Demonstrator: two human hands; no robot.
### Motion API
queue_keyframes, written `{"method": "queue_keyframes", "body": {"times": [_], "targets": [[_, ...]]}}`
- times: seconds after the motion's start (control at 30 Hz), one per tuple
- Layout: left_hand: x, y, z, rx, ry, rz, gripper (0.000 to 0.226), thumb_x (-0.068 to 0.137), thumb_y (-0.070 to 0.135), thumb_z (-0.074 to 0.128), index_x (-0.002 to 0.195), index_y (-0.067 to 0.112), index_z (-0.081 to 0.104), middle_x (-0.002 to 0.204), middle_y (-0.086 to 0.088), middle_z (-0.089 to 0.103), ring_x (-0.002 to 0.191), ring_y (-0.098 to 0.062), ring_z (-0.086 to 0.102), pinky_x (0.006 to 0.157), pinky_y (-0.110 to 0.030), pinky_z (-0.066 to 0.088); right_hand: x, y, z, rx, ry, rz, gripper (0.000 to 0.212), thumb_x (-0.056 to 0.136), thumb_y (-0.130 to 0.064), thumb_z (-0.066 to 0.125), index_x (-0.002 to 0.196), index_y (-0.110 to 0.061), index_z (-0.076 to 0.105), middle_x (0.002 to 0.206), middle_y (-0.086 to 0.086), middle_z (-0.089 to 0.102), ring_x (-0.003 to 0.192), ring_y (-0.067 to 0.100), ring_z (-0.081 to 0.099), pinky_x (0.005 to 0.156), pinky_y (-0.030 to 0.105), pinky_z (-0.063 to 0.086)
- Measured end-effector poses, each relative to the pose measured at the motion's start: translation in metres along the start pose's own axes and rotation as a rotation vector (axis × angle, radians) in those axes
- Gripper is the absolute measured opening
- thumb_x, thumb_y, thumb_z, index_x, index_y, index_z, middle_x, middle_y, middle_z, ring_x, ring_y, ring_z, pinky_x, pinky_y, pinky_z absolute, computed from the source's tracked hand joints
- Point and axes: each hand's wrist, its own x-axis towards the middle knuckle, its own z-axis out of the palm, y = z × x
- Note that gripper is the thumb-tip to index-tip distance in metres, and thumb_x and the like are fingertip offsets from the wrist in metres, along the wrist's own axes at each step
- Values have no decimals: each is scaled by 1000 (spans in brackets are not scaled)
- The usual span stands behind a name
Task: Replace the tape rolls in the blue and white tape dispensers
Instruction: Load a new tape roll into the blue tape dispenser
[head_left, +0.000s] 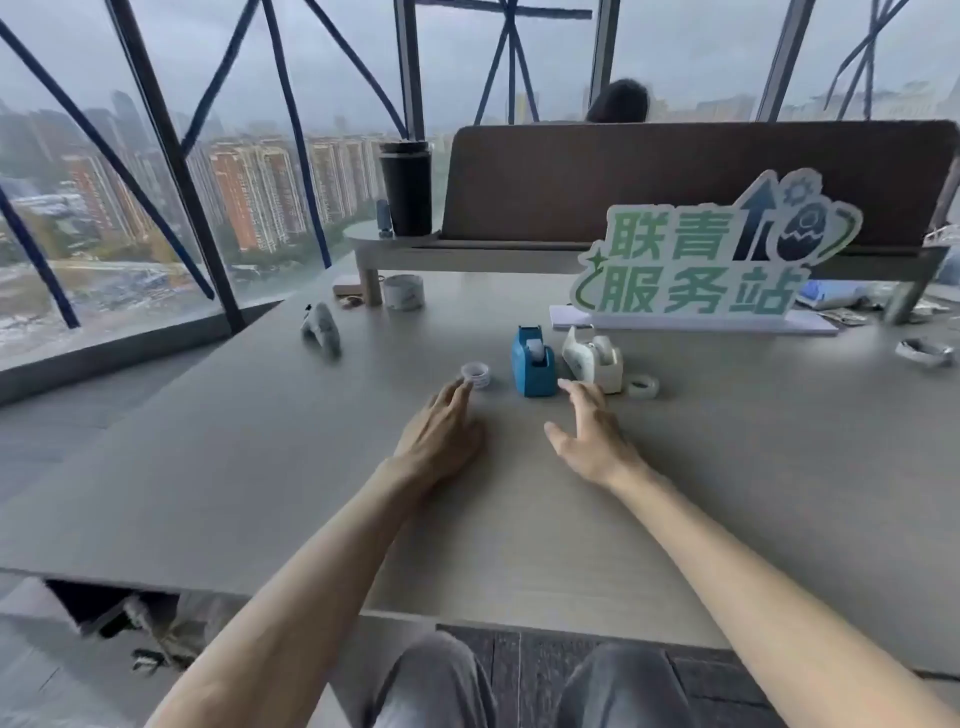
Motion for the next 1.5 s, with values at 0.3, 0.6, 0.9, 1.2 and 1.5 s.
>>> {"method": "queue_keyframes", "body": {"times": [0.3, 0.6, 0.9, 1.2, 1.5], "targets": [[51, -7, 9, 73, 30, 11, 51, 97, 34, 39, 145, 23, 30, 158, -4, 25, 141, -28, 30, 113, -40, 32, 57, -2, 24, -23, 89, 69, 81, 86, -34, 63, 147, -3, 20, 153, 19, 26, 143, 29, 22, 117, 37, 19], [66, -10, 14, 101, 81, 6, 45, 96, 34, 41, 140, 26, 36, 158, 0, 26, 137, -28, 36, 107, -38, 33, 89, -1, 35, -46, 178, 103, 57, 86, -38, 63, 126, -4, 41, 127, 16, 56, 116, 32, 50, 88, 28, 31], [73, -20, 21, 93, 61, 22, 49, 96, 33, 40, 143, 24, 30, 162, -4, 14, 143, -26, 28, 112, -37, 26, 50, 7, 12, 170, 38, 109, 47, 80, -28, 67, 122, -26, 44, 111, -11, 54, 102, 13, 50, 82, 23, 36], [62, -10, 4, -276, 176, 93, 63, 80, 8, 49, 141, 18, 41, 151, -3, 40, 138, -22, 36, 108, -24, 26, 46, 3, -12, 301, -119, 158, 42, 57, -21, 58, 97, -34, 51, 82, -8, 58, 71, 12, 53, 62, 24, 43], [47, 11, 4, -574, -69, 177, 71, 75, 23, 59, 142, 24, 37, 137, 4, 51, 129, -11, 46, 109, -36, 40, 42, 9, -9, 226, -69, 15, 50, 68, -5, 55, 109, -33, 56, 109, -2, 58, 87, 10, 54, 68, 16, 38]]}}
